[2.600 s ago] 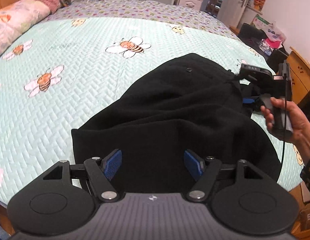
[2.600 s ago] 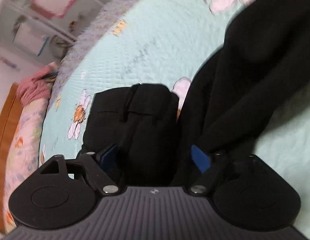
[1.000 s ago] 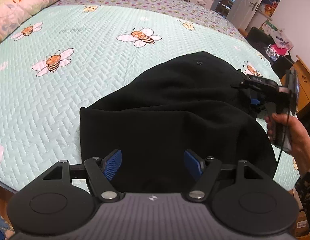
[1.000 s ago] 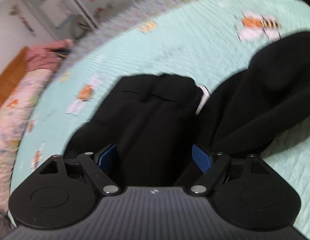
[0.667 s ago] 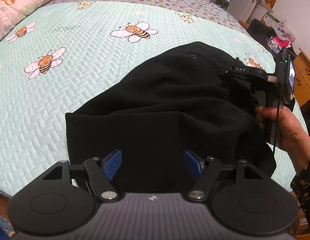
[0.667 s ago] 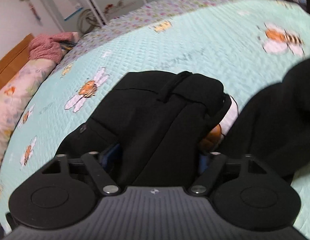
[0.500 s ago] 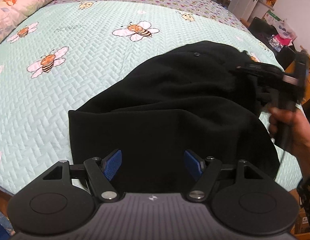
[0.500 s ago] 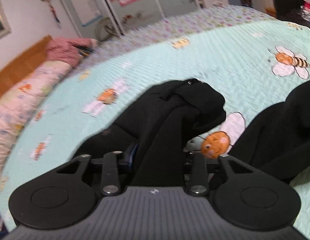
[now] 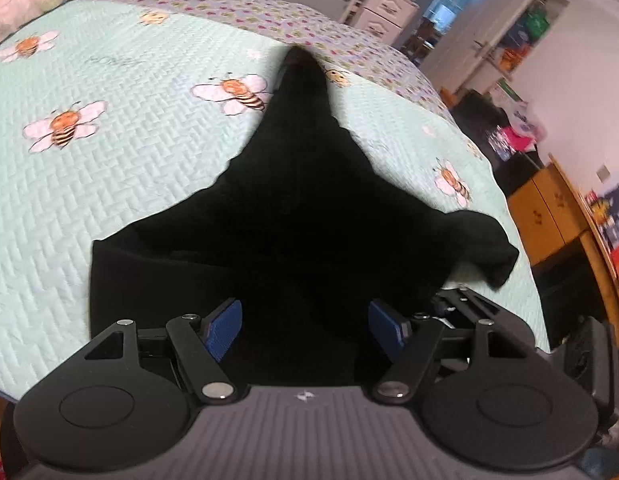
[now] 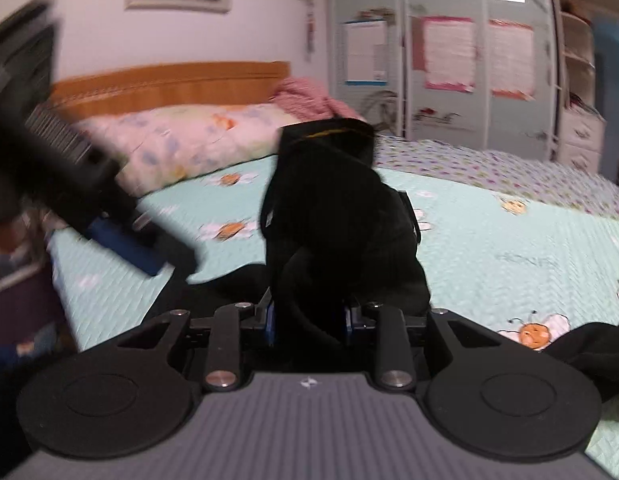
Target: Fold clothes
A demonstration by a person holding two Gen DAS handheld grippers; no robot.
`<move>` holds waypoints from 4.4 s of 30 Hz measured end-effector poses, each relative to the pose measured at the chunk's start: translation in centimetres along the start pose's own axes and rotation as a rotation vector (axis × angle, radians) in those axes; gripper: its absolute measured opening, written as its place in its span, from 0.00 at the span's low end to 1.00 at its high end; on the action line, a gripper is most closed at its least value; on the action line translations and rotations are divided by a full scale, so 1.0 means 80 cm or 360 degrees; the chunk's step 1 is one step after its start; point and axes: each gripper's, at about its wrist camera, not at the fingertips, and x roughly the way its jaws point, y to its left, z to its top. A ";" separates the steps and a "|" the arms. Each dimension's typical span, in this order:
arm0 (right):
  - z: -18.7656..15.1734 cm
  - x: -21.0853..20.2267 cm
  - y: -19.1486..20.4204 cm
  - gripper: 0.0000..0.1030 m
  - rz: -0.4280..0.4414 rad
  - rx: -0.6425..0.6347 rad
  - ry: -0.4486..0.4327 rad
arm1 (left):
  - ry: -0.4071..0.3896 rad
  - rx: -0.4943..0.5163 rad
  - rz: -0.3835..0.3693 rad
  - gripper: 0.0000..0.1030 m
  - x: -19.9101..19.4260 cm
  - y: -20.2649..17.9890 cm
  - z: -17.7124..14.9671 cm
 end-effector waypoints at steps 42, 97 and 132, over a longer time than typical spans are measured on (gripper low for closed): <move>-0.009 0.024 -0.018 0.86 -0.0380 -0.0180 0.0013 | 0.0004 0.0148 0.0025 0.20 0.120 -0.073 0.045; -0.004 0.049 -0.091 0.40 -0.0278 0.0377 0.0020 | -0.0082 0.0603 0.0356 0.62 0.058 -0.162 0.030; -0.043 -0.136 -0.191 0.19 -0.0586 0.1294 -0.0223 | 0.0045 0.0563 0.0200 0.63 0.048 -0.072 -0.029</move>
